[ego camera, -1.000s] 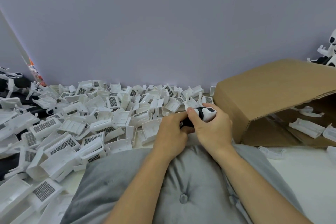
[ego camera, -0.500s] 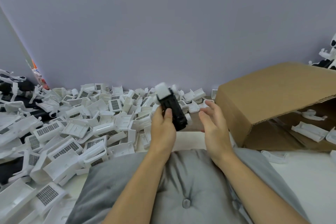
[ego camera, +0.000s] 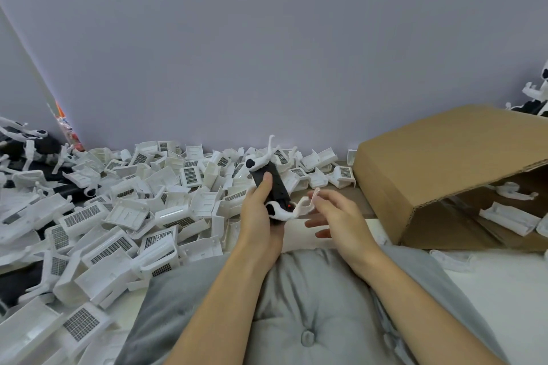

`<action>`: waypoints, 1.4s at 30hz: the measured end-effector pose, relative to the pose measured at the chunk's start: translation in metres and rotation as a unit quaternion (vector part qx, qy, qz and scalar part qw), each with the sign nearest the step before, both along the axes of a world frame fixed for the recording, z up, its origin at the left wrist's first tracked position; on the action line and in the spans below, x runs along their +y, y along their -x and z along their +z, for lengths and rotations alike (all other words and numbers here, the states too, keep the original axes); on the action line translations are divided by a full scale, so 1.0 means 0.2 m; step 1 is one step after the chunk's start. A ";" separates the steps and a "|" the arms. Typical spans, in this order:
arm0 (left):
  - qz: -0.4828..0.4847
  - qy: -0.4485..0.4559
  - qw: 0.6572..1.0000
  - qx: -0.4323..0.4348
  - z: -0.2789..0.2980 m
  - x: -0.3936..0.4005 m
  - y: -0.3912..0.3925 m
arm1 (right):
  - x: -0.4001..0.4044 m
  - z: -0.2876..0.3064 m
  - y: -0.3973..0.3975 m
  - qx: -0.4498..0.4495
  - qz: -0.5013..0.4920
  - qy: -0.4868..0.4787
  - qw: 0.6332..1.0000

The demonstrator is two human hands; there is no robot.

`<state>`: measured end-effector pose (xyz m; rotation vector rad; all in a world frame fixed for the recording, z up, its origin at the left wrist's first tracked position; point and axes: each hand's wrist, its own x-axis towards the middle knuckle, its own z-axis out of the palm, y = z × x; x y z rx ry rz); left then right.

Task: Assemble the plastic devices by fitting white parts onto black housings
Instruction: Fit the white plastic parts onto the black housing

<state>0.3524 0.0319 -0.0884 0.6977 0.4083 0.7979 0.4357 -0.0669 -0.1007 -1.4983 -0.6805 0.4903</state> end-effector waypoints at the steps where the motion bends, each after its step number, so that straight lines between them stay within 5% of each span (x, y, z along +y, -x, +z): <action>1: -0.003 -0.002 1.000 0.000 0.00 0.00 0.00 | -0.01 0.00 0.00 0.007 0.016 0.002 1.000; 10: -0.009 -0.063 0.997 0.049 0.01 -0.03 0.01 | -0.05 0.02 0.03 -0.001 0.152 -0.006 0.988; 23: -0.053 -0.102 0.992 0.058 0.00 -0.06 -0.01 | -0.03 0.02 0.02 0.046 0.141 -0.016 0.989; 42: -0.052 -0.159 0.984 0.056 -0.02 -0.05 -0.01 | -0.02 0.00 0.01 -0.011 0.113 0.004 0.994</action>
